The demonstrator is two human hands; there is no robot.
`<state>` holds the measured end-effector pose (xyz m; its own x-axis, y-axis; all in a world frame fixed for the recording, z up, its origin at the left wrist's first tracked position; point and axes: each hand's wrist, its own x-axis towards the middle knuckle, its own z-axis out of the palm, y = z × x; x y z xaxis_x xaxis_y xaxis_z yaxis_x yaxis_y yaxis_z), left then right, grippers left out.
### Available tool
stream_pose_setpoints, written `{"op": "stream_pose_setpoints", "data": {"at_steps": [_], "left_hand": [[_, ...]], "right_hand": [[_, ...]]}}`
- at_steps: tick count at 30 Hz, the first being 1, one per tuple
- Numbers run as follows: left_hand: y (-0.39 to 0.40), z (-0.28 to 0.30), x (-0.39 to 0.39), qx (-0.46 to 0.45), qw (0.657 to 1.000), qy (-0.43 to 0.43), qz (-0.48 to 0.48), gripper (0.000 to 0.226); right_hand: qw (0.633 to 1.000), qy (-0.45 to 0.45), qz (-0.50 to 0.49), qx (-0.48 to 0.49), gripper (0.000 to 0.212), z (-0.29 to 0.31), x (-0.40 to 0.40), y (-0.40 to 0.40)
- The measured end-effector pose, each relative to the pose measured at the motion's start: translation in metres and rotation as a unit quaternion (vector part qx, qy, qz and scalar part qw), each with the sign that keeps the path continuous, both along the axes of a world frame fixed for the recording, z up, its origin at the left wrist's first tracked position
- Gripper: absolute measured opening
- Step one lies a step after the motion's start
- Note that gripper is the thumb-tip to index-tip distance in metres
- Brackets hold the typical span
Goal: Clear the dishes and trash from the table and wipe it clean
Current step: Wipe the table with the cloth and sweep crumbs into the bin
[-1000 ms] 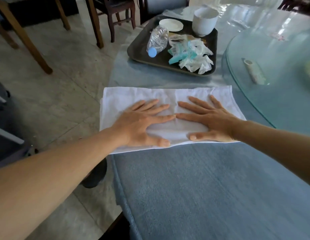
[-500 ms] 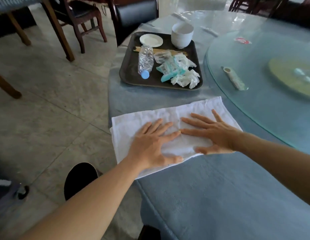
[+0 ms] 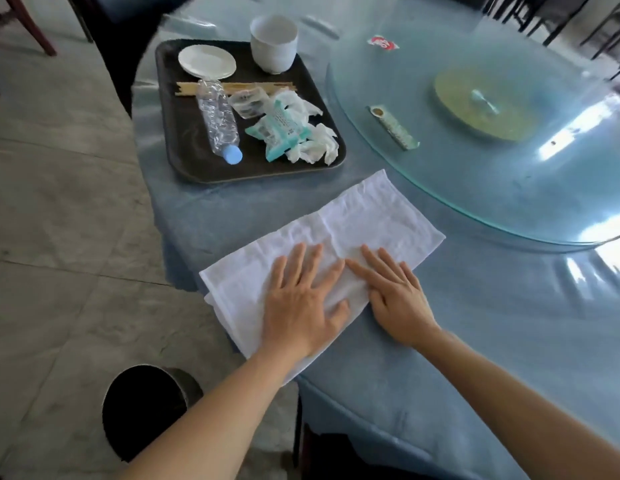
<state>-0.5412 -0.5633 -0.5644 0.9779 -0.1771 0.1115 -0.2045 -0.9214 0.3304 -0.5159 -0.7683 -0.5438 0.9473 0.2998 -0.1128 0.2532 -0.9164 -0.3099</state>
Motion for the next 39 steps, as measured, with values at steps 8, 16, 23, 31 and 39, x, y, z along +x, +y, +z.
{"op": "stream_pose_setpoints", "data": {"at_steps": [8,16,23,31,39], "left_hand": [[0.003,0.003,0.001,0.033,0.999,0.017,-0.015,0.072],[-0.001,0.005,-0.002,0.052,0.998,0.017,-0.009,0.071],[-0.004,0.009,-0.001,0.070,0.996,0.048,-0.005,0.072],[-0.005,0.013,0.002,0.082,0.995,0.064,-0.008,0.073],[-0.004,0.012,0.005,0.099,0.991,0.084,-0.020,0.077]], "right_hand": [[1.000,-0.015,0.000,-0.015,0.057,0.001,-0.003,0.003],[0.999,-0.023,-0.013,-0.032,0.056,-0.004,-0.004,0.004],[0.999,-0.025,-0.006,-0.026,0.056,-0.003,-0.003,0.004],[0.998,-0.046,-0.024,-0.024,0.057,-0.005,-0.003,0.007],[0.997,-0.058,-0.039,-0.021,0.059,-0.006,-0.002,0.010]]}}
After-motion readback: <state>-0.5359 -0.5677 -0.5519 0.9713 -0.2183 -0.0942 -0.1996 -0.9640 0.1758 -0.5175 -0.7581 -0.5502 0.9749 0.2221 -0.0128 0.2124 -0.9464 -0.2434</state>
